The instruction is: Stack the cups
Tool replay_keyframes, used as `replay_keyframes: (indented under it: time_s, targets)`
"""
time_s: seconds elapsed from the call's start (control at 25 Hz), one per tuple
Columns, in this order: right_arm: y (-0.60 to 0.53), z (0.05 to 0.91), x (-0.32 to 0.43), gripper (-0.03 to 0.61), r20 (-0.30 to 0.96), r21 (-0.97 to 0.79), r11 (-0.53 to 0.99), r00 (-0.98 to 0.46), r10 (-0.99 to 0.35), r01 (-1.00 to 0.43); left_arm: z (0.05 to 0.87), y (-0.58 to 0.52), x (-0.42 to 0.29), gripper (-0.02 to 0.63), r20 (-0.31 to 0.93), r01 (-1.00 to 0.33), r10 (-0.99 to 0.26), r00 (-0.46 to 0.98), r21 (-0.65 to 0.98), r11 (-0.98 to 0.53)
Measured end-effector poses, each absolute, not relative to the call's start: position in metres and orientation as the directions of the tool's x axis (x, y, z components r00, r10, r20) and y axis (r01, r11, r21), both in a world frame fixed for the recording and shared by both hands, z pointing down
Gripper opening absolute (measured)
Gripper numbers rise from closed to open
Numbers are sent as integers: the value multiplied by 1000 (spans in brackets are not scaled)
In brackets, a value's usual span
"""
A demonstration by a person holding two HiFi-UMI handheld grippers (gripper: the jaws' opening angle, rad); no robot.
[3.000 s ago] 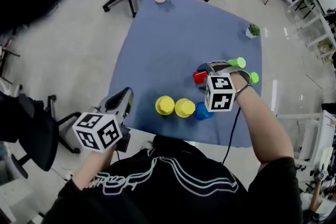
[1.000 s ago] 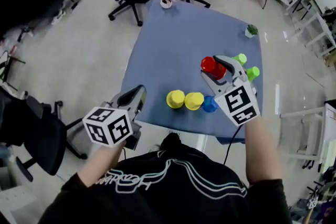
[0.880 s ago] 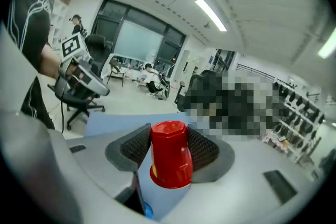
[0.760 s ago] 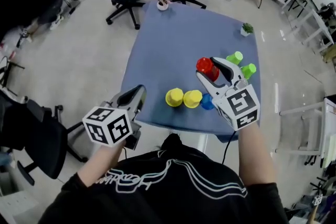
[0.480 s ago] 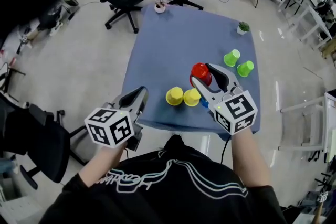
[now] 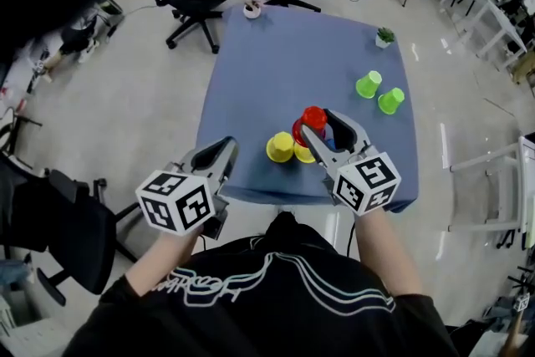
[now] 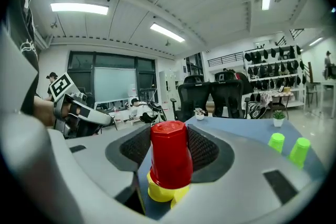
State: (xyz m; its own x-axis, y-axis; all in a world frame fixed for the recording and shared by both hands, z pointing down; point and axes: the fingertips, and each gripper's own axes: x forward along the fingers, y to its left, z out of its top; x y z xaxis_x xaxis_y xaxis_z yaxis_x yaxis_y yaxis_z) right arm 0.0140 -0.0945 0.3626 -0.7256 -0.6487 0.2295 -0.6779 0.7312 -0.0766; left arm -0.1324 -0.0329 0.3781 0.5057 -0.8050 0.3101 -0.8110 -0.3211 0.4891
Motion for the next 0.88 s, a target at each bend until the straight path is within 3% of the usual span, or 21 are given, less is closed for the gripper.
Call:
replay_keyframes:
  time_s: [0.88]
  targets:
    - [-92,419,9,236,250,-101,692,-692,-677,-714,407,-26,-137,31,366,-816,-773,518,484,-317]
